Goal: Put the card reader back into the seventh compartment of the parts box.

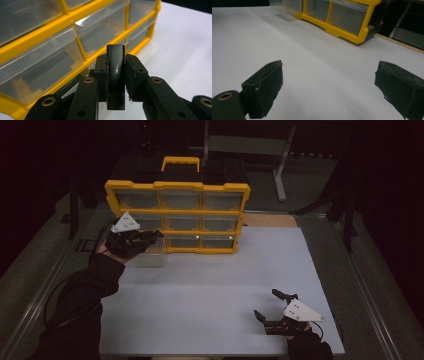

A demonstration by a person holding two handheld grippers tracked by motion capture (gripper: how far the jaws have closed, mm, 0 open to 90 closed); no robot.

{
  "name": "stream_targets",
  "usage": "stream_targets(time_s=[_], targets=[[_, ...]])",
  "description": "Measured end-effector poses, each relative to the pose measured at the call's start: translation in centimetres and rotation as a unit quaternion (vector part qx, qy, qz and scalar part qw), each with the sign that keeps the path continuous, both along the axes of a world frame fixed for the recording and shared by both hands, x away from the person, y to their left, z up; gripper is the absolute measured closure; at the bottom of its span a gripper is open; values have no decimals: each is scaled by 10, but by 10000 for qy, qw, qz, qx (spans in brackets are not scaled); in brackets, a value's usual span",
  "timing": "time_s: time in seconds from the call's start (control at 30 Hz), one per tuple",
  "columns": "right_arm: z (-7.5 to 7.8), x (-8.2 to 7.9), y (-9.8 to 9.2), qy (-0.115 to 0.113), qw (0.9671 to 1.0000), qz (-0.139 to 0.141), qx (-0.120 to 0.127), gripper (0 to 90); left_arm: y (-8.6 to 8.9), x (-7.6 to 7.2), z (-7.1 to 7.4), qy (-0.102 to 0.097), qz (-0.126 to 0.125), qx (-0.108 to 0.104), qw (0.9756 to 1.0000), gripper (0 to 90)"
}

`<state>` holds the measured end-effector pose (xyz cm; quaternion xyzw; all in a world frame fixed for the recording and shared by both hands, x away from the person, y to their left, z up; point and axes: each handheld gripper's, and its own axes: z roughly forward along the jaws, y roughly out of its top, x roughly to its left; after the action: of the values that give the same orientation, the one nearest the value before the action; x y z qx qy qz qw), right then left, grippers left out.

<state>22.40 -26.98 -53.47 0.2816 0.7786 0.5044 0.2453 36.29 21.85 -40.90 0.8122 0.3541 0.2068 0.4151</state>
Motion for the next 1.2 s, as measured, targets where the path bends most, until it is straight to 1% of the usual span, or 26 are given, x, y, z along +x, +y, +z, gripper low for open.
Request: stream_targets(time_s=[0.03,0.1,0.13,0.2,0.27,0.3,0.33,0.37,0.4,0.43,0.5,0.53,0.6,0.63,0.67,0.7,0.73,0.8,0.83,0.97,1.0,1.03,1.07,1.2], targets=[[0,0,0,0,10000,0,0,80,0,0,0,0,0,0,10000,733],[0,0,0,-1,10000,7,-4,80,4,3,-4,-21,102,-102,9999,733],[0,0,0,8,10000,10,-2,80,6,5,-6,-8,126,-147,9998,733],[0,0,0,53,10000,2,3,80,8,8,-9,30,223,-132,9997,732],[-1,0,0,50,10000,-2,-2,80,9,11,-14,45,277,-216,9994,732],[0,0,0,47,10000,-3,0,80,9,11,-14,45,277,-216,9994,732],[0,0,0,44,10000,-4,-2,80,11,14,-18,79,294,-231,9993,732],[0,0,0,44,10000,-4,-2,80,11,14,-18,79,294,-231,9993,732],[0,0,0,37,10000,-2,1,80,11,16,-23,129,318,-239,9991,732],[0,0,0,37,10000,-2,1,80,11,16,-23,129,318,-239,9991,733],[-1,0,0,35,10000,-1,8,80,13,19,-32,185,322,-225,9991,734],[-1,0,0,41,10000,0,2,80,13,21,-36,226,283,-270,9990,734],[-1,0,0,40,10000,5,-5,80,14,24,-45,352,326,-221,9986,734],[-1,0,0,40,10000,5,-6,80,14,25,-48,395,296,-232,9985,733],[-1,0,0,40,10000,5,-6,80,14,25,-48,395,296,-232,9985,733],[-1,0,0,45,10000,4,1,80,13,27,-56,470,347,-91,9982,733],[-1,0,0,35,10000,2,-4,80,14,28,-59,493,344,-94,9981,733],[-1,0,0,33,10000,2,-3,80,15,30,-64,559,386,-95,9976,733],[-1,0,0,34,10000,7,2,80,15,30,-65,582,409,-59,9975,733],[-1,1,0,30,10000,4,-25,80,16,31,-67,630,456,30,9970,729],[-1,0,0,43,10000,1,-4,80,17,32,-67,679,484,-10,9965,671],[-1,0,0,33,10000,-3,-4,80,17,32,-67,679,484,-10,9965,617],[-1,0,0,40,10000,-1,1,80,17,30,-63,677,498,-14,9965,568],[0,0,0,31,10000,-1,5,80,16,27,-58,661,476,53,9967,371]])
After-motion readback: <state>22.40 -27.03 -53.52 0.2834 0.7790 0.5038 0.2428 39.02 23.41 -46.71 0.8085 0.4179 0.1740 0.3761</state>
